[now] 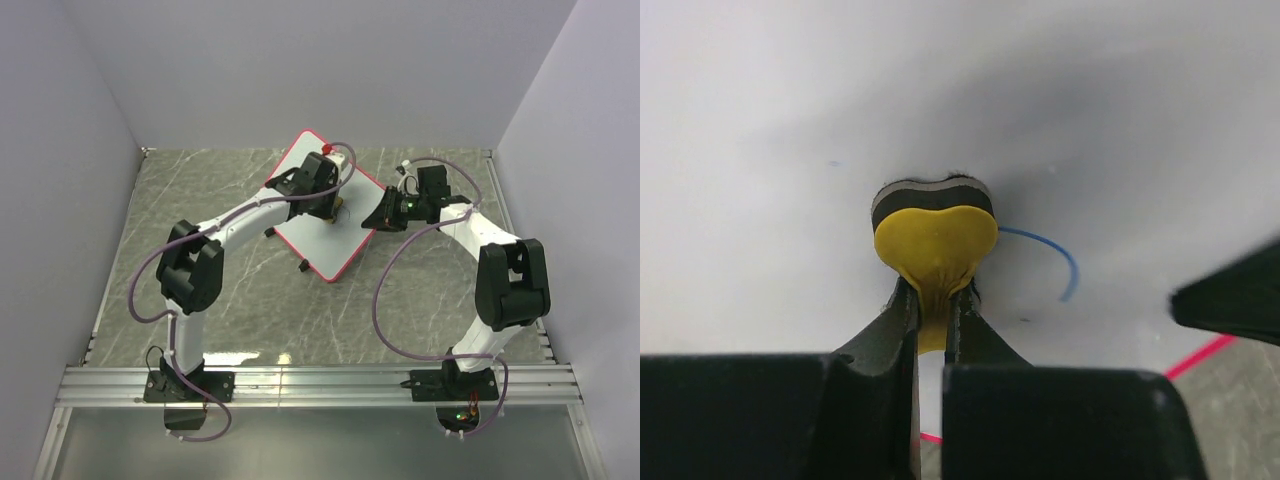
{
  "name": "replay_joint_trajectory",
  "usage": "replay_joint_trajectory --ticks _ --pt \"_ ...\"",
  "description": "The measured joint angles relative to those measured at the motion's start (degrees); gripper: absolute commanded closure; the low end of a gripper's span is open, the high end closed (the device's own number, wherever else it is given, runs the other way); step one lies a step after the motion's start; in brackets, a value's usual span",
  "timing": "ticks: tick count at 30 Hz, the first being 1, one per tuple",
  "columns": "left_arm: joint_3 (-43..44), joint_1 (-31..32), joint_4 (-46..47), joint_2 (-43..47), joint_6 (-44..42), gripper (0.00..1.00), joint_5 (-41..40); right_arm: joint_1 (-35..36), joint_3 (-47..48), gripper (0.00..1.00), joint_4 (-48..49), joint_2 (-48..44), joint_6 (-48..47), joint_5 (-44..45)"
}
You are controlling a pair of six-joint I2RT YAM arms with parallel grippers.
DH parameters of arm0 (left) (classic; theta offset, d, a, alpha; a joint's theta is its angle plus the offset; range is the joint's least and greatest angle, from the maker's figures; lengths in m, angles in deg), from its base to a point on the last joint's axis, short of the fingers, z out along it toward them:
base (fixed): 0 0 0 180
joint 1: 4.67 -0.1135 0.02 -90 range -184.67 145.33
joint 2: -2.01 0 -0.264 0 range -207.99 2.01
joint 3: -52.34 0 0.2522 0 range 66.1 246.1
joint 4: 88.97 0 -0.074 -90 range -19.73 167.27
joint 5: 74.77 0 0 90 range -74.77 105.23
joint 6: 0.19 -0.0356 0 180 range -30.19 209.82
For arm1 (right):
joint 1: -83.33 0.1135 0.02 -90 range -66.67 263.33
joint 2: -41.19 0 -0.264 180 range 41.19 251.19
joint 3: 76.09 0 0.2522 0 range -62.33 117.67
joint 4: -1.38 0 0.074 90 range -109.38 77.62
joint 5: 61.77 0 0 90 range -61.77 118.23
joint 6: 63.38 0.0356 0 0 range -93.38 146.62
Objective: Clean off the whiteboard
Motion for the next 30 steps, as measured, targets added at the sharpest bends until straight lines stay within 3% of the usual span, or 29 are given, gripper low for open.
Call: replay_joint_trajectory --ticks 6,12,18,23,30 --pt "-0.04 -0.09 0.00 0.13 1.92 1.00 3.34 -0.17 -1.53 1.00 1.57 -0.90 -0.13 0.28" --pt "-5.81 -6.62 3.54 1.99 5.33 1.00 11.17 0.24 -2.91 1.00 3.32 -2.10 0.07 0.74" --pt "-10.88 -11.58 5.11 2.78 5.60 1.00 12.79 0.37 -3.15 1.00 3.54 -2.29 0.39 0.92" --pt "-14.19 -7.50 7.34 5.07 4.44 1.00 9.05 0.35 -3.15 1.00 3.43 -2.29 0.55 0.94" --pt "-14.69 5.51 7.19 6.99 3.69 1.00 10.78 0.35 -3.15 1.00 3.50 -2.27 0.66 1.18"
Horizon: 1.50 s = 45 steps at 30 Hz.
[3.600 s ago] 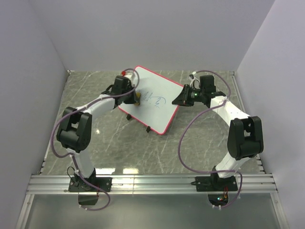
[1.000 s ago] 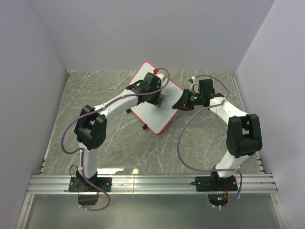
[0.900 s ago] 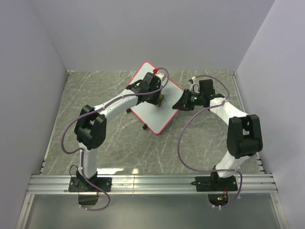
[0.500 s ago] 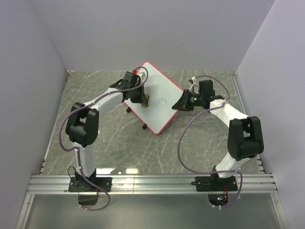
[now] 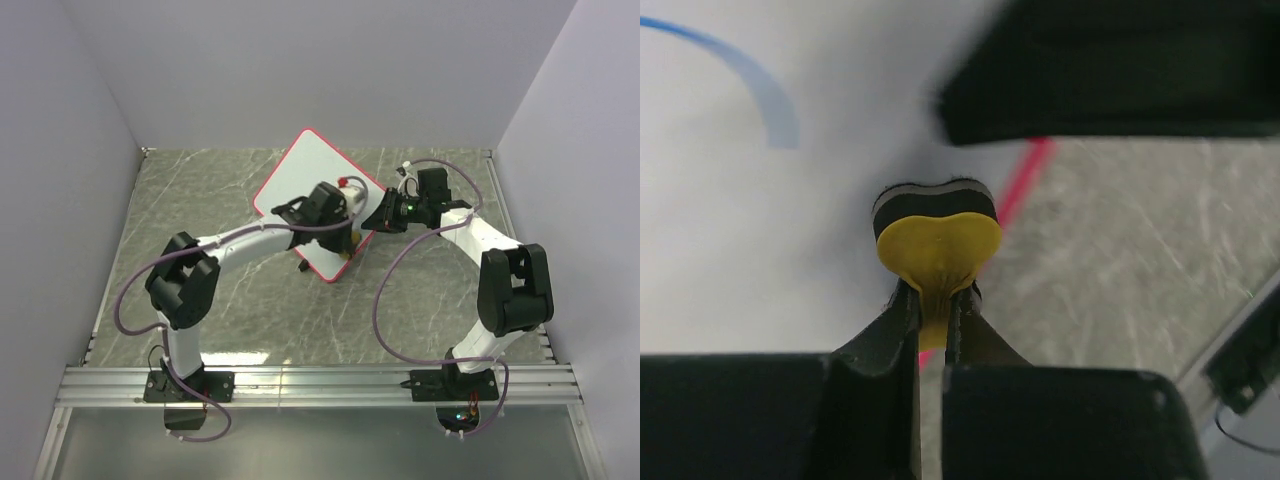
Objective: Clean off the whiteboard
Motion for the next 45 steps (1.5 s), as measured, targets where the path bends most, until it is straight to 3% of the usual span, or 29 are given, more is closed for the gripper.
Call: replay_joint_trajectory --ticks 3,7,14,20,25,32,34,40,45 --pt "0.00 3.13 0.15 0.00 -0.17 1.00 1.31 0.00 0.00 1.00 0.07 0.00 0.00 0.00" --pt "0.17 1.20 -0.02 -0.37 0.59 1.00 4.20 0.11 -0.02 1.00 0.55 0.00 0.07 0.11" --pt "1.68 -9.14 -2.10 -1.70 0.92 1.00 7.78 0.50 -1.01 1.00 1.25 -1.03 0.46 0.87" --pt "9.57 -14.75 -6.71 -5.73 -0.61 1.00 2.58 0.79 -2.38 1.00 2.51 -1.95 1.55 1.38" --pt "11.72 -9.46 -8.70 -5.90 -3.63 1.00 -4.00 0.79 -2.40 1.00 2.36 -1.95 2.01 1.60" --pt "13.46 3.41 -8.83 -5.07 -5.99 1.00 -6.16 0.76 -2.29 1.00 1.88 -1.90 2.25 2.10" --pt "13.81 3.65 -9.29 -5.16 -5.84 1.00 -7.54 0.70 -2.27 1.00 1.81 -1.88 2.32 2.12" --pt "16.04 -1.75 -10.93 -6.58 -4.11 1.00 -2.25 0.94 -2.32 1.00 2.38 -1.86 2.47 2.27" --pt "19.47 -10.62 -11.43 -9.44 -2.51 1.00 -1.66 1.09 -2.82 1.00 3.21 -1.95 3.13 2.27"
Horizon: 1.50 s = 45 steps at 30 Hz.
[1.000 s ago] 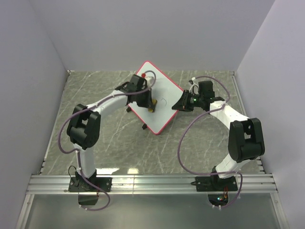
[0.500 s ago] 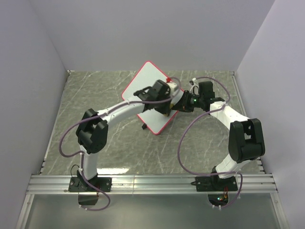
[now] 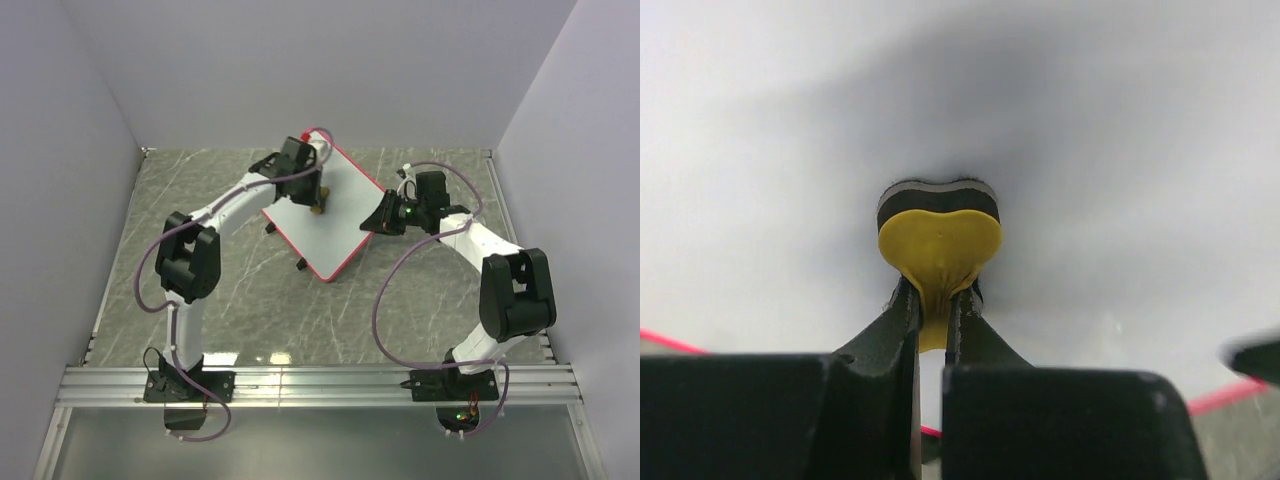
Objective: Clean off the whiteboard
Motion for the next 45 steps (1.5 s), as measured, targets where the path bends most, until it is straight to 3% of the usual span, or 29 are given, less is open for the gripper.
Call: replay_joint_trajectory --ticks 4,8,15,19,25,27,28,29,31,34,36,38,45 --pt "1.38 -4.00 -0.31 -1.70 0.26 1.00 -1.97 0.33 -0.26 1.00 0.50 -0.11 0.66 0.17" --pt "0.81 -0.70 -0.15 -0.87 -1.57 1.00 -5.79 0.39 -0.26 1.00 0.33 -0.11 1.03 0.42" --pt "-3.06 4.37 1.11 3.34 -1.70 1.00 -3.52 0.70 0.52 1.00 0.26 0.37 0.94 0.26" --pt "-4.28 -4.20 0.76 4.76 0.02 1.00 -2.86 1.97 1.31 1.00 0.92 0.94 1.03 0.72" --pt "-7.17 -22.32 0.63 10.97 2.99 1.00 -10.27 2.38 1.73 0.99 1.07 1.36 1.38 1.14" --pt "-9.35 -24.68 0.92 14.25 3.67 1.00 -12.33 2.40 1.75 0.86 1.07 1.36 1.51 1.22" --pt "-10.67 -25.22 1.01 15.89 4.17 1.00 -13.11 2.45 1.75 0.66 1.07 1.36 1.60 1.31" --pt "-12.39 -25.57 1.44 17.44 4.55 1.00 -13.70 2.49 1.75 0.58 1.09 1.36 1.68 1.68" --pt "-15.39 -25.81 1.57 19.26 5.20 1.00 -14.36 2.91 1.77 0.45 0.00 1.62 1.99 3.80" --pt "-20.13 -26.53 2.05 19.63 6.27 1.00 -14.80 3.19 1.77 0.36 -1.49 1.97 2.05 5.70" --pt "-23.65 -27.21 1.79 19.50 6.67 1.00 -14.99 3.32 1.81 0.22 -2.60 1.97 1.90 6.75" --pt "-26.47 -27.82 1.66 19.41 7.17 1.00 -15.21 3.37 2.45 0.01 -4.42 1.97 1.46 7.98" --pt "-29.64 -28.15 2.78 19.41 7.87 0.99 -15.39 3.78 5.88 0.00 -9.79 0.68 -0.48 12.72"
